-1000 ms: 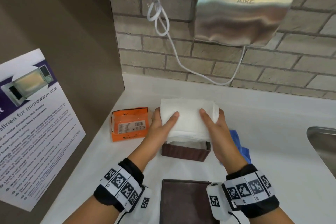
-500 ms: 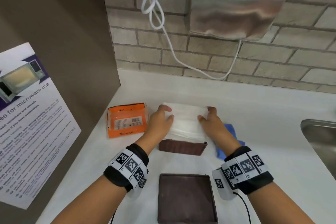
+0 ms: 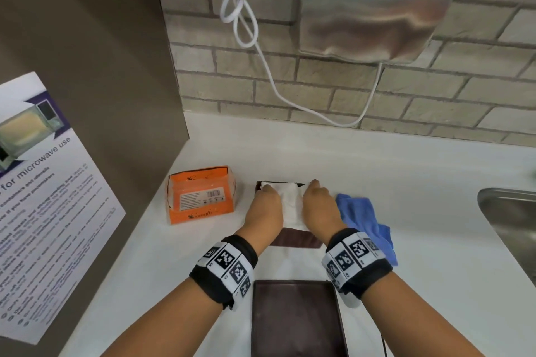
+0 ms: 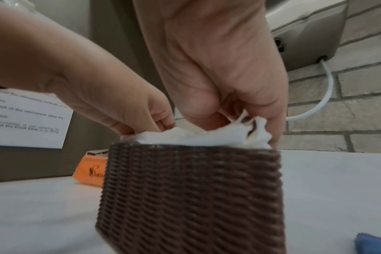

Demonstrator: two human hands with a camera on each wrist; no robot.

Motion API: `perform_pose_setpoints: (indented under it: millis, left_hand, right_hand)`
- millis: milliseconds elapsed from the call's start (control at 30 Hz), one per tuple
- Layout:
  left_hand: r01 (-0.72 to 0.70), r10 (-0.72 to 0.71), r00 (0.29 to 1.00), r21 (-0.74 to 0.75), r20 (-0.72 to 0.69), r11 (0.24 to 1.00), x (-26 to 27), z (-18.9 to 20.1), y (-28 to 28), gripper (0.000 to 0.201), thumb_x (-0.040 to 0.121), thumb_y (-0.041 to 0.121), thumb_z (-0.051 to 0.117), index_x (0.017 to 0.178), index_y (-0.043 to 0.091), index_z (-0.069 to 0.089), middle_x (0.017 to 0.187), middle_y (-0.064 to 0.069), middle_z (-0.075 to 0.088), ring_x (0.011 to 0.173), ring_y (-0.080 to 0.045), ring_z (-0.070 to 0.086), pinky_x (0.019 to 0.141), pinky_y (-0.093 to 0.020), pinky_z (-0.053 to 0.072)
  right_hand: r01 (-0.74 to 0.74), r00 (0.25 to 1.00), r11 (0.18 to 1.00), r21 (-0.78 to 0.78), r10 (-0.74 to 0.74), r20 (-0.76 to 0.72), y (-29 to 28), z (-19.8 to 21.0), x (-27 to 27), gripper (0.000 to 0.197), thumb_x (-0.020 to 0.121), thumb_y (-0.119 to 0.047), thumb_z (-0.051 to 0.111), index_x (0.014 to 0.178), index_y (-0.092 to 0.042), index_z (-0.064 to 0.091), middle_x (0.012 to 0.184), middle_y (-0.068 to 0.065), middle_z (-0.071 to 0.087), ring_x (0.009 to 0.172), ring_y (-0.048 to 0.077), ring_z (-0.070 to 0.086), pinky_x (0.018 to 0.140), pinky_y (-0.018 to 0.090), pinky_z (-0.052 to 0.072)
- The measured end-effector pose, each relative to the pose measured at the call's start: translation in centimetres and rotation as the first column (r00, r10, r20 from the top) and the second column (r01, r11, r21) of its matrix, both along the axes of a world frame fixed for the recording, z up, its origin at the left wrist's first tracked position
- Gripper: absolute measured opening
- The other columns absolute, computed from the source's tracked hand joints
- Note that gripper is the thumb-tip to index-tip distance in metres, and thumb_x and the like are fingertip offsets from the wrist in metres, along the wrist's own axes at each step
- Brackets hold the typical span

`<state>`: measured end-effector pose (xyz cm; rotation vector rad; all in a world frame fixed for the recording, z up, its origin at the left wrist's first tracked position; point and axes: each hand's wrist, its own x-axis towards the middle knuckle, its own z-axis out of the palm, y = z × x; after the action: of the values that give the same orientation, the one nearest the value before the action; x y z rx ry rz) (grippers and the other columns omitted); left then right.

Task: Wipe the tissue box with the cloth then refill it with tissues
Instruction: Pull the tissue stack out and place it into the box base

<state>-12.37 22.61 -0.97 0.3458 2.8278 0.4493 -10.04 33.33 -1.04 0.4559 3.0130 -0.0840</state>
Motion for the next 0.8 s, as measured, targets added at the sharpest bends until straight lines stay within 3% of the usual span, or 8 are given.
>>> perform_pose_setpoints:
  millis: [167,267,300,367,467,600,733,800]
  left_hand:
    - [-0.017,0.017,1.000,-0.029,-0.016,0.999,0.6,-0.8,0.2,0.050,0.094,-0.005,0.050,0.140,-0.006,0.030,0.139,-0.020,0.045,0.126,-0.026,0.051,0.099,-0.028,0.043]
    - [0.021,-0.022,0.998,-0.013,-0.064,1.000,0.6,-1.3,-0.6,0.060,0.091,-0.004,0.056,0.144,-0.004,0.028,0.152,-0.020,0.029,0.138,-0.026,0.039,0.107,-0.026,0.036]
    - [0.048,-0.049,0.995,-0.016,-0.092,0.999,0.7,-1.3,-1.0,0.061,0.091,-0.003,0.056,0.146,-0.003,0.028,0.156,-0.021,0.022,0.145,-0.028,0.029,0.112,-0.028,0.032]
    - [0.118,-0.123,0.976,-0.043,-0.177,0.992,0.6,-1.4,-1.7,0.058,0.094,0.000,0.053,0.147,-0.003,0.030,0.159,-0.022,0.015,0.150,-0.032,0.013,0.119,-0.032,0.024]
    - [0.219,-0.220,0.949,-0.029,-0.225,0.975,0.1,-0.8,-2.6,0.066,0.090,-0.007,0.056,0.150,0.005,0.031,0.162,-0.016,0.012,0.150,-0.028,0.015,0.121,-0.031,0.022]
    - [0.420,-0.438,0.888,-0.145,-0.136,0.896,-1.0,-0.5,-2.0,0.062,0.087,-0.013,0.050,0.144,0.009,0.042,0.153,-0.013,0.036,0.138,-0.032,0.038,0.113,-0.039,0.035]
    - [0.457,-0.494,0.870,-0.390,0.007,0.800,-1.7,-0.1,-1.8,0.056,0.095,-0.001,0.050,0.148,0.009,0.035,0.149,-0.016,0.039,0.135,-0.035,0.043,0.118,-0.064,0.006]
    - [0.464,-0.498,0.867,-0.415,0.029,0.782,-1.9,-0.2,-2.0,0.056,0.096,0.006,0.052,0.149,0.009,0.033,0.151,-0.017,0.038,0.138,-0.033,0.040,0.115,-0.069,0.001]
  right_hand:
    - [-0.022,0.998,0.991,0.134,0.029,-0.052,-1.0,-1.7,0.1,0.035,0.081,0.002,0.053,0.114,0.008,0.046,0.111,0.020,0.055,0.100,0.028,0.057,0.078,0.029,0.047]
    - [-0.025,0.991,0.996,0.084,0.036,-0.125,-1.0,-1.6,0.5,0.053,0.043,-0.007,0.085,0.090,0.005,0.065,0.079,0.020,0.063,0.068,0.031,0.063,0.057,0.031,0.051]
    - [-0.029,0.989,0.995,0.091,0.042,-0.144,-0.6,-1.6,0.8,0.060,0.042,-0.013,0.088,0.095,0.004,0.067,0.083,0.023,0.065,0.073,0.036,0.065,0.060,0.035,0.054]
    - [-0.036,0.977,0.999,0.025,0.040,-0.210,0.5,-0.7,1.4,0.061,0.065,-0.019,0.082,0.120,-0.002,0.061,0.114,0.028,0.062,0.102,0.047,0.060,0.076,0.052,0.053]
    - [-0.169,0.940,0.983,-0.066,0.140,-0.312,2.8,0.6,2.0,0.048,0.087,-0.008,0.063,0.134,-0.012,0.052,0.130,0.020,0.054,0.110,0.041,0.055,0.089,0.048,0.049]
    - [-0.344,0.937,0.933,-0.110,0.332,-0.112,4.6,0.1,1.6,0.051,0.089,-0.003,0.056,0.138,-0.019,0.048,0.132,0.011,0.055,0.115,0.033,0.051,0.098,0.039,0.042]
    - [-0.312,0.950,0.931,-0.188,0.310,-0.042,4.4,-0.8,1.3,0.054,0.088,-0.004,0.053,0.139,-0.021,0.047,0.132,0.010,0.054,0.119,0.028,0.051,0.099,0.034,0.042]
    - [-0.304,0.953,0.938,-0.169,0.301,-0.046,4.6,-1.3,1.1,0.051,0.089,-0.006,0.053,0.137,-0.022,0.049,0.130,0.009,0.056,0.117,0.027,0.053,0.098,0.034,0.043]
